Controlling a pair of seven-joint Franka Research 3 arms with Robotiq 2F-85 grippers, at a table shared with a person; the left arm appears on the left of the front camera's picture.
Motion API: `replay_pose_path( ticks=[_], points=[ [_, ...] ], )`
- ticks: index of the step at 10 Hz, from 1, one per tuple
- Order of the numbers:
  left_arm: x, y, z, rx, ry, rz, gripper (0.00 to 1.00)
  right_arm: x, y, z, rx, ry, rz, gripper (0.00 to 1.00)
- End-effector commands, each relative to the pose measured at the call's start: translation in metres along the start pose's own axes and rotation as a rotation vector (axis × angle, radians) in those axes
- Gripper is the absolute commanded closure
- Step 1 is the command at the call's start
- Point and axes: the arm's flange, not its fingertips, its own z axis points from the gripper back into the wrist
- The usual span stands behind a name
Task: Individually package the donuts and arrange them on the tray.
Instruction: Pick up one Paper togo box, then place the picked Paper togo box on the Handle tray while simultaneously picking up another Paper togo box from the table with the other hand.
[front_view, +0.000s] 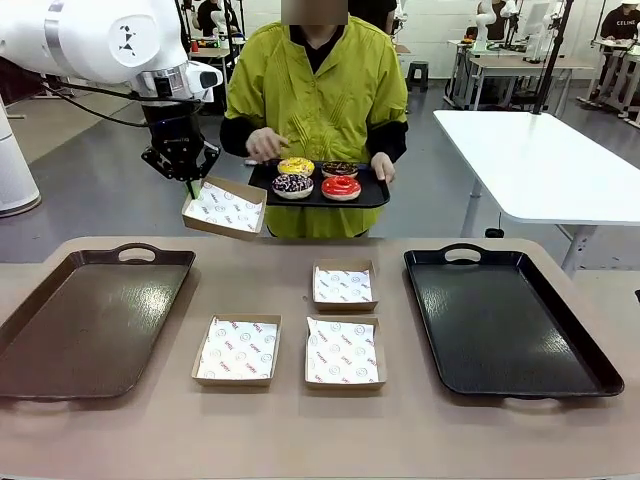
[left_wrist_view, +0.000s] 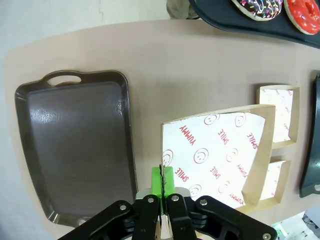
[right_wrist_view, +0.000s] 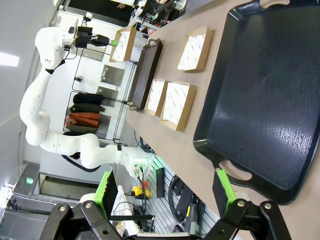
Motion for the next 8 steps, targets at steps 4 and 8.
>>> replay_pose_path(
  ticks=[4, 8],
  points=[
    [-0.0019, -0.0024, -0.0063, 0.004, 0.004, -0.007, 1.00, 0.0005, -0.0006, 0.0004, 0.017, -0.006, 0.009, 0.00],
    [-0.0019, -0.0024, -0.0063, 0.004, 0.004, -0.007, 1.00, 0.0005, -0.0006, 0.0004, 0.017, -0.006, 0.009, 0.00]
  ],
)
